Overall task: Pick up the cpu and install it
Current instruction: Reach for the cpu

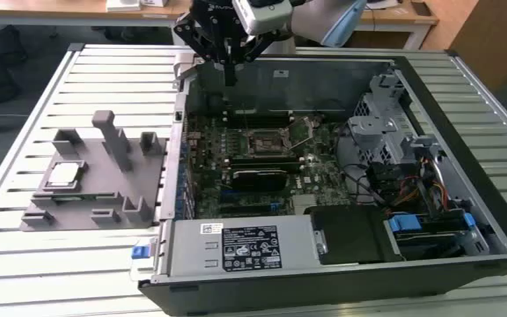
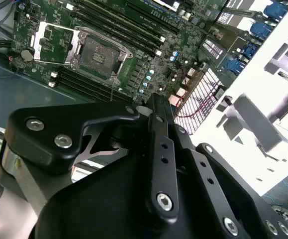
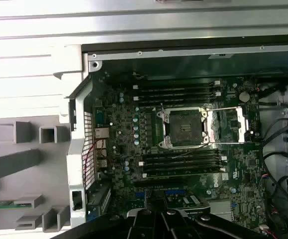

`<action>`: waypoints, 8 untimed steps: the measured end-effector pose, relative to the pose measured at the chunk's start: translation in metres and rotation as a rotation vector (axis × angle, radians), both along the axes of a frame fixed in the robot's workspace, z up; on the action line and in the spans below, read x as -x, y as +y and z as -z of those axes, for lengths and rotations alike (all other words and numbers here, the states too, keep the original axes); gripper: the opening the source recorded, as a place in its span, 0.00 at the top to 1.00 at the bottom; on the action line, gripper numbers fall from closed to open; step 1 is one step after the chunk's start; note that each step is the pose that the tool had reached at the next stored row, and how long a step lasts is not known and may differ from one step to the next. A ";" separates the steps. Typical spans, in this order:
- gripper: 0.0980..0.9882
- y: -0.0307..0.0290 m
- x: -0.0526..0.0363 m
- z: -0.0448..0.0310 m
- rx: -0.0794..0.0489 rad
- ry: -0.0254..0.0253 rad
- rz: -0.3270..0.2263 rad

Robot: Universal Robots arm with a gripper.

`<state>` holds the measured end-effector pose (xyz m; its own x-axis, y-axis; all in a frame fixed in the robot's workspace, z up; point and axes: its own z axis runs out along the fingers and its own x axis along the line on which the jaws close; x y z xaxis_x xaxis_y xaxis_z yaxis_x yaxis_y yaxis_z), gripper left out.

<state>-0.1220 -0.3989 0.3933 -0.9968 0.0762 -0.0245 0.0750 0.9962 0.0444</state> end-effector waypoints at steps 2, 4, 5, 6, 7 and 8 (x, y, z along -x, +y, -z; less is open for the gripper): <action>0.99 0.0000 0.0000 0.0000 0.000 0.0000 0.000; 0.99 0.0000 0.0000 0.0000 0.000 0.0000 0.000; 0.99 0.0000 0.0001 0.0000 0.000 0.0000 0.000; 0.99 0.0000 0.0002 0.0000 0.000 0.0001 0.000; 0.99 0.0000 0.0004 0.0000 0.000 0.0000 0.000; 0.99 0.0000 0.0005 0.0000 0.000 0.0000 0.000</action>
